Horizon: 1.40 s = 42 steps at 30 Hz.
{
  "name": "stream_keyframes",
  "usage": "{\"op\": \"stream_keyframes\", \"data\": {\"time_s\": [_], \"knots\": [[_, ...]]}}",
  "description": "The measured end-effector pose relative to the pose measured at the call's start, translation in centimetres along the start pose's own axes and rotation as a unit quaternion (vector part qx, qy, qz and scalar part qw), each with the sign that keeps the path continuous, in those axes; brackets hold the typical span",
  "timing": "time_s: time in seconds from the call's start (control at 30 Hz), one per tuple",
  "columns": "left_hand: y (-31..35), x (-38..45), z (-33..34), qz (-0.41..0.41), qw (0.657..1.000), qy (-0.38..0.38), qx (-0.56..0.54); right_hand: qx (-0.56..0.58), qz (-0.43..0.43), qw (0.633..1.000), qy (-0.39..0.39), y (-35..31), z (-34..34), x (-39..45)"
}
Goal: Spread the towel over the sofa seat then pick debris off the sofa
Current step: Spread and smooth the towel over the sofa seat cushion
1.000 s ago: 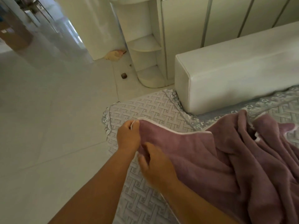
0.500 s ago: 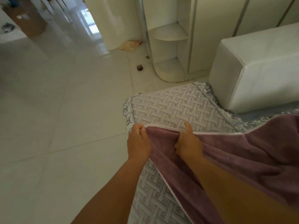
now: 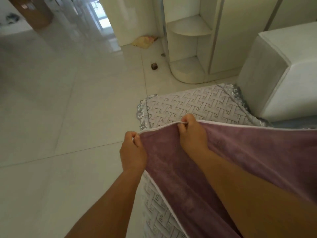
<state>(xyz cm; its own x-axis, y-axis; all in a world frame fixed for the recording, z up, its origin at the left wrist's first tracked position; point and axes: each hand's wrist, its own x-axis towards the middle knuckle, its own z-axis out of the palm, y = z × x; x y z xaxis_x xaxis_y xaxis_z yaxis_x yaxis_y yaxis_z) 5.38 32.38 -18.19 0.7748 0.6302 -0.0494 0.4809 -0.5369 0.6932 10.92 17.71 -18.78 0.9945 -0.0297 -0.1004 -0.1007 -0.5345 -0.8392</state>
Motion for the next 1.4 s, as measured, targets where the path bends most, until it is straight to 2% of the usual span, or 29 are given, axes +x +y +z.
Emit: {"op": "stream_keyframes", "data": {"time_s": [0.1,0.23,0.37,0.47,0.6,0.73,0.9,1.03,1.13,1.2,1.27,1.33,1.4], "knots": [[-1.1,1.4,-0.7,-0.005,1.0,0.002,0.014,0.023,0.005,1.0,0.008,-0.8,2.4,0.6],[-1.9,2.2,0.3,0.03,0.998,-0.025,0.044,0.031,0.029,0.999,-0.014,1.6,4.9,0.5],[-2.7,2.9,1.7,0.017,0.997,-0.035,0.064,0.004,-0.025,0.999,-0.036,3.7,6.2,0.5],[-3.5,3.2,1.9,-0.012,0.996,-0.07,0.054,0.0,-0.031,0.998,-0.063,3.9,6.3,0.8],[-2.7,2.0,0.8,-0.002,0.993,-0.11,0.039,0.0,-0.025,0.991,-0.128,3.7,5.6,1.0],[-2.2,-1.7,-0.1,0.002,0.987,-0.15,0.049,-0.013,-0.026,0.978,-0.208,2.8,4.0,-0.5],[-2.1,-9.2,0.6,0.03,0.969,-0.233,0.069,-0.063,-0.044,0.97,-0.231,3.6,1.6,-6.6],[-2.0,-15.0,1.1,0.024,0.976,-0.204,0.077,-0.116,-0.071,0.964,-0.227,5.8,-2.5,-12.5],[-1.9,-19.7,0.6,0.013,0.982,-0.171,0.084,-0.126,-0.072,0.957,-0.252,7.4,-5.6,-16.7],[-1.5,-23.6,0.1,-0.023,0.984,-0.16,0.079,-0.134,-0.077,0.952,-0.264,8.3,-7.7,-20.2],[-1.2,-27.5,0.0,-0.1,0.983,-0.147,0.042,-0.139,-0.094,0.95,-0.265,9.4,-9.4,-23.8],[-1.1,-31.7,-0.2,-0.182,0.974,-0.136,-0.014,-0.155,-0.106,0.946,-0.263,10.5,-11.2,-27.4],[-1.0,-35.7,-0.4,-0.228,0.961,-0.151,-0.043,-0.17,-0.113,0.942,-0.267,12.0,-12.7,-30.5]]}}
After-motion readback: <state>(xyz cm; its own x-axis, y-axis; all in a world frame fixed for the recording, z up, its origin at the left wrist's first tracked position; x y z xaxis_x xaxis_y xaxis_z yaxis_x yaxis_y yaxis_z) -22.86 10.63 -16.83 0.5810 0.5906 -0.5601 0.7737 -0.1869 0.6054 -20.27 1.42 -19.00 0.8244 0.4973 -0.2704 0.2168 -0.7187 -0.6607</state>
